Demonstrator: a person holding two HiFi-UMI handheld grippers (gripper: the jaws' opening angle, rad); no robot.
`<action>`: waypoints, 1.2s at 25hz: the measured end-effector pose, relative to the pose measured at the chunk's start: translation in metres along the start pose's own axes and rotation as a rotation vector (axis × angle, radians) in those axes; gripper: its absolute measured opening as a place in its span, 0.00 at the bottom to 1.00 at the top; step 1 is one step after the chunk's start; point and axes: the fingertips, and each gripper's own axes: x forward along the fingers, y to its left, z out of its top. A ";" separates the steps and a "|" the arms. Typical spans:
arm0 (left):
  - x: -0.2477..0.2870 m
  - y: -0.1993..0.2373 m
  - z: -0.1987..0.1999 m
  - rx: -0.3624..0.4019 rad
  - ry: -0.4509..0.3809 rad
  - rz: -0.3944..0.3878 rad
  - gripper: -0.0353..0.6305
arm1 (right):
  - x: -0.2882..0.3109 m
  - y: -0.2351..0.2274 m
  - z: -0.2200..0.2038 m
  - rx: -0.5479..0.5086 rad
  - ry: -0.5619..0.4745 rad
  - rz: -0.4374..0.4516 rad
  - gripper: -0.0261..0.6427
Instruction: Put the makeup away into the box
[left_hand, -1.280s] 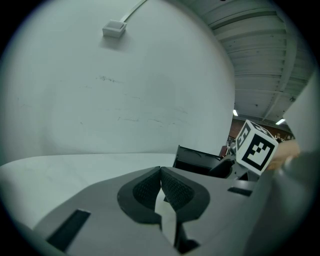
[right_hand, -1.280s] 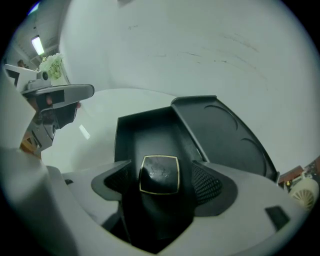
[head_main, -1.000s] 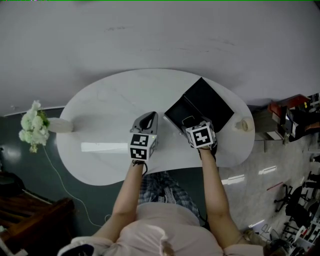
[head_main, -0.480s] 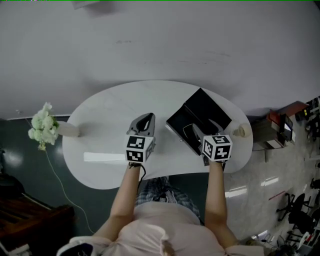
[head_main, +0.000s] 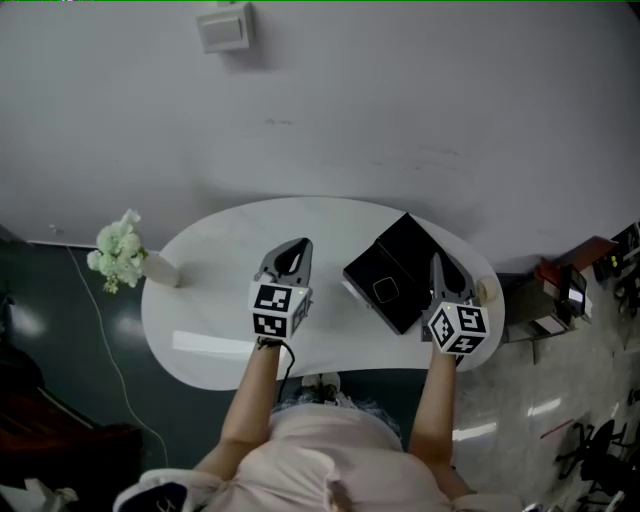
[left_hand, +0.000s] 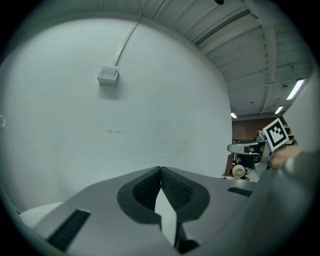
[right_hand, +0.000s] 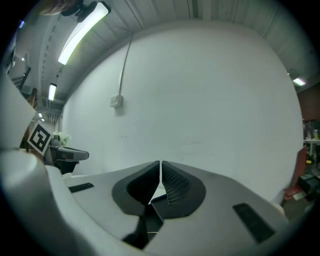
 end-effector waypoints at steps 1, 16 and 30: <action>-0.003 0.000 0.003 0.002 -0.009 0.004 0.09 | -0.004 -0.002 0.007 0.002 -0.031 -0.004 0.08; -0.028 0.003 0.020 0.026 -0.061 0.048 0.09 | -0.039 -0.010 0.029 0.009 -0.176 -0.057 0.06; -0.036 -0.003 0.019 0.030 -0.057 0.070 0.09 | -0.044 -0.012 0.022 -0.009 -0.162 -0.064 0.06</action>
